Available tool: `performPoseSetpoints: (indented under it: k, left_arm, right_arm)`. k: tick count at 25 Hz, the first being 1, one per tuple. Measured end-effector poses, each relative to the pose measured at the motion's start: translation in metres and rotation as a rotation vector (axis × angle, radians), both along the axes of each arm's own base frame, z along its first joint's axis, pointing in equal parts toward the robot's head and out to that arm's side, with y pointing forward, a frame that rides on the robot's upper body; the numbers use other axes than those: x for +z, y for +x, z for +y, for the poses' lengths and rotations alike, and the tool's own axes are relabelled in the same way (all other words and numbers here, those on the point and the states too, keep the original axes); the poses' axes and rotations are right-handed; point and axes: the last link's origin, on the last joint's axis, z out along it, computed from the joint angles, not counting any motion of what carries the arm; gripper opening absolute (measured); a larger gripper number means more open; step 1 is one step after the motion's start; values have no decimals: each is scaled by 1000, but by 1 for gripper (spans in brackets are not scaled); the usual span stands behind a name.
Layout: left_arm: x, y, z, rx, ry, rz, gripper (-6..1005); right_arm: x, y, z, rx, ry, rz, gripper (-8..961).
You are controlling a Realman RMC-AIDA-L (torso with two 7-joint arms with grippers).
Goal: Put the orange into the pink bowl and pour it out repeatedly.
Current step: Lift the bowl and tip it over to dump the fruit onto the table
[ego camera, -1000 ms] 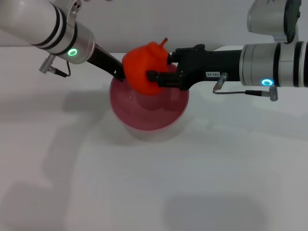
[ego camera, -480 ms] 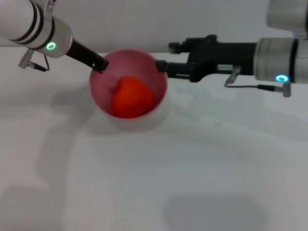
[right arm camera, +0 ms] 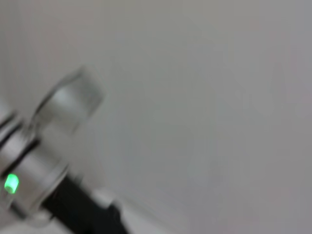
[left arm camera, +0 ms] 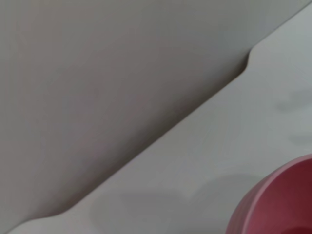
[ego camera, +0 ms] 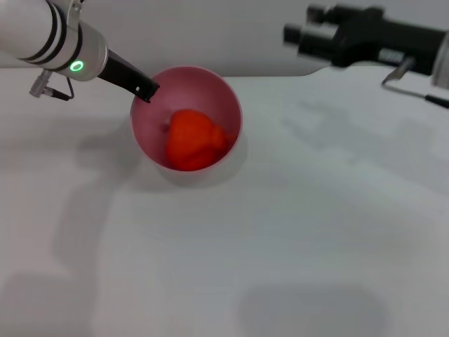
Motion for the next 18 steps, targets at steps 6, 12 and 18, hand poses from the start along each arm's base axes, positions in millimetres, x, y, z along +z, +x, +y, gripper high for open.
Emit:
performPoseSetpoints:
  k: [6, 12, 18]
  left_arm:
    - [-9, -4, -2, -43, 28, 16, 43]
    - [-23, -3, -5, -126, 44, 55, 43]
    - [-29, 7, -10, -272, 110, 97, 42]
  right_arm:
    - [27, 14, -13, 160, 283, 200, 602]
    - [34, 34, -11, 150, 470, 310, 602]
    - [38, 47, -3, 93, 522, 333, 602]
